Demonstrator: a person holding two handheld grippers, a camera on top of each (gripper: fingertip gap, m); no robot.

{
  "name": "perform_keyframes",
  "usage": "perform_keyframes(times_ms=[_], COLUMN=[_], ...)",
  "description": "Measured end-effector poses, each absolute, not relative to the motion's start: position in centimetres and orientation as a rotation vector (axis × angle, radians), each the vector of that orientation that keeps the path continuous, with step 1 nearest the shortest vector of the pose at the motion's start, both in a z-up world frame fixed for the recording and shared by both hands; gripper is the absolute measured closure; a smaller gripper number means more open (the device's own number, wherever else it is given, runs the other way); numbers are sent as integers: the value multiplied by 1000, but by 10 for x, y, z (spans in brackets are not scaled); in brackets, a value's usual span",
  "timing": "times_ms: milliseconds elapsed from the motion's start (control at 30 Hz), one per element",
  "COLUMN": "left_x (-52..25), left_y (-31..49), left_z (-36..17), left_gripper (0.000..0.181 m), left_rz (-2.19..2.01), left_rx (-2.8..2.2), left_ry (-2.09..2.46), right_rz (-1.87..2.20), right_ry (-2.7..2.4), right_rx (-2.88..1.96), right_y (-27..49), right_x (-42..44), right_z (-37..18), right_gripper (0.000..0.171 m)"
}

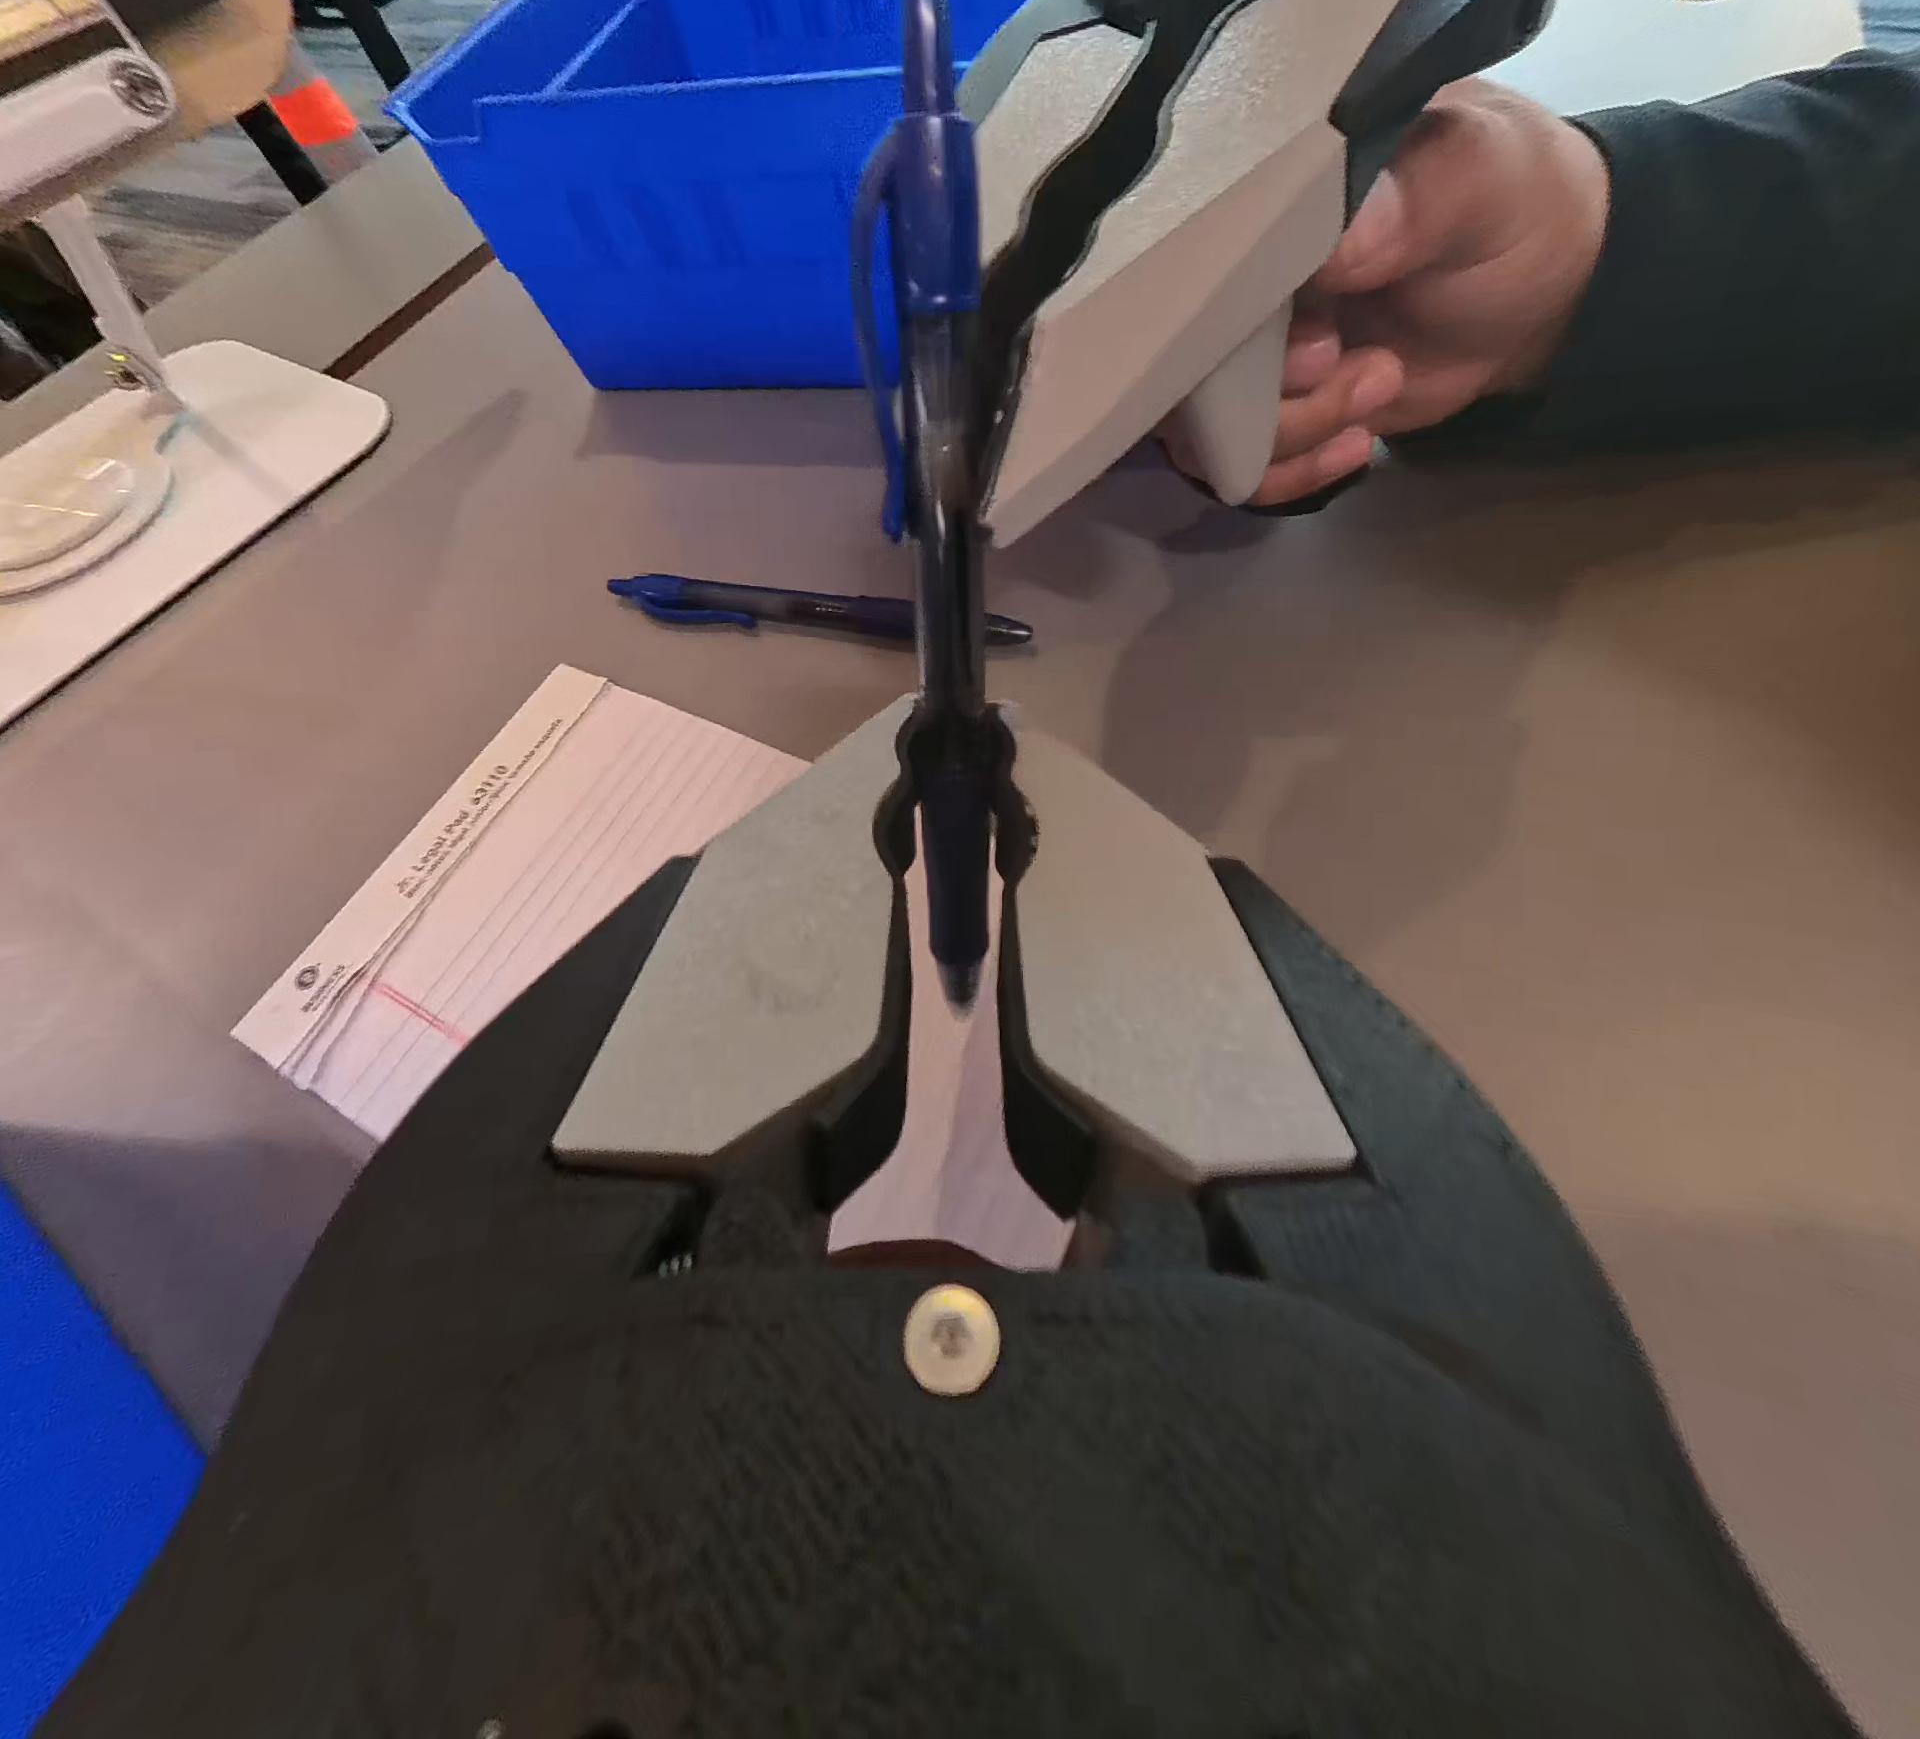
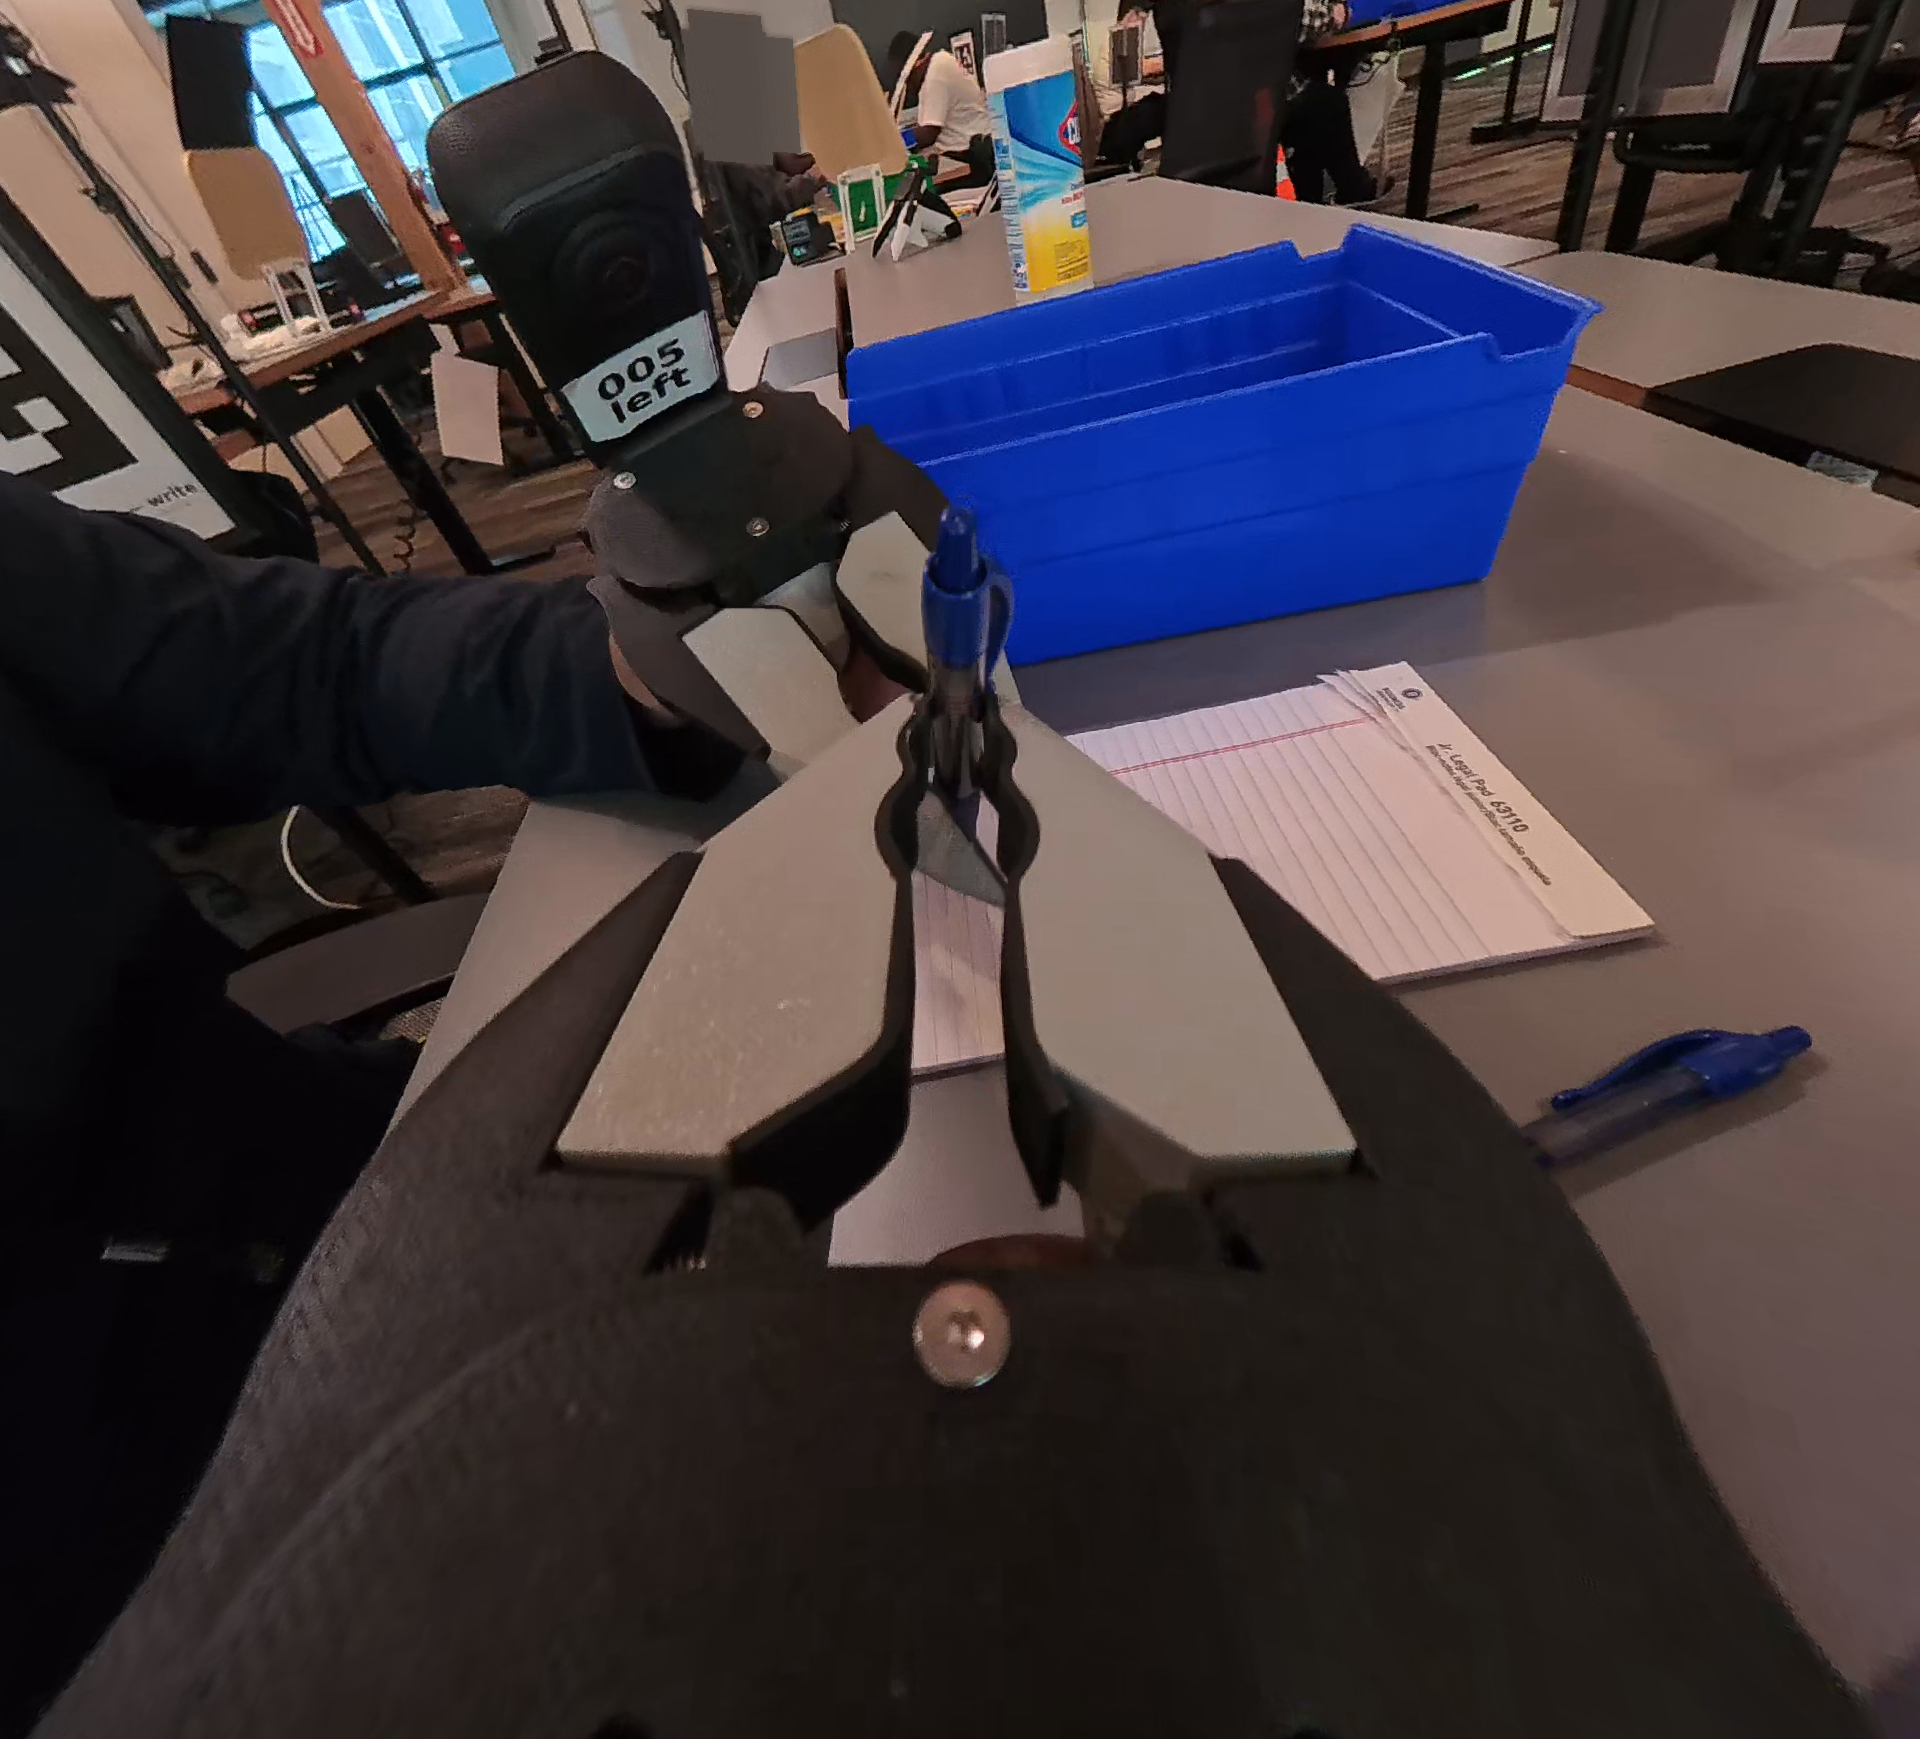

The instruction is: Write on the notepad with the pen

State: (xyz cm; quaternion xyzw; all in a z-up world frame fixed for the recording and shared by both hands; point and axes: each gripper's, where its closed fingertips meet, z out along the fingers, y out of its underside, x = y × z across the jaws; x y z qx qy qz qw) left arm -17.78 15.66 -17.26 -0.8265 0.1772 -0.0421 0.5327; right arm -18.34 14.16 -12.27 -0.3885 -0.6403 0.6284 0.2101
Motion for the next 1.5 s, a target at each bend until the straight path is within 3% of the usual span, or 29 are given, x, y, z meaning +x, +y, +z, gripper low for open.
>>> perform_keyframes(times_ms=[133,267,367,800,967,1233,1300,1333,1500], left_x=[-195,-203,-197,-162,-148,-165,-168,-169,-164], left_y=[160,162,163,151,147,153,154,154,154], left_z=[-175,-187,-189,-178,-176,-182,-182,-181,-170], left_gripper=[174,174,175,164,176,177,177,178,178], left_rz=[73,268,282,-220,-262,-223,-232,-243,-266], left_rx=[-2001,-2044,-2046,-2000,-1968,-2020,-2021,-2017,-1963], left_ry=[388,449,462,489,558,454,430,423,418], right_rz=[1746,1733,1708,1715,1764,1736,1769,1788,1876], right_ry=[-1729,-1693,-1718,-1887,-1924,-1717,-1600,-1550,-1433], right_rx=[-1174,-1257,-1277,-1022,-921,-1035,-1035,-1025,-1016], right_y=[149,150,147,133,123,149,162,168,174], right_x=[-191,-199,-199,-177,-167,-182,-181,-179,-174], right_z=[-126,-131,-137,-129,-123,-110,-95,-88,-70], right_gripper=[164,146,163,165,165,154,159,170,171])
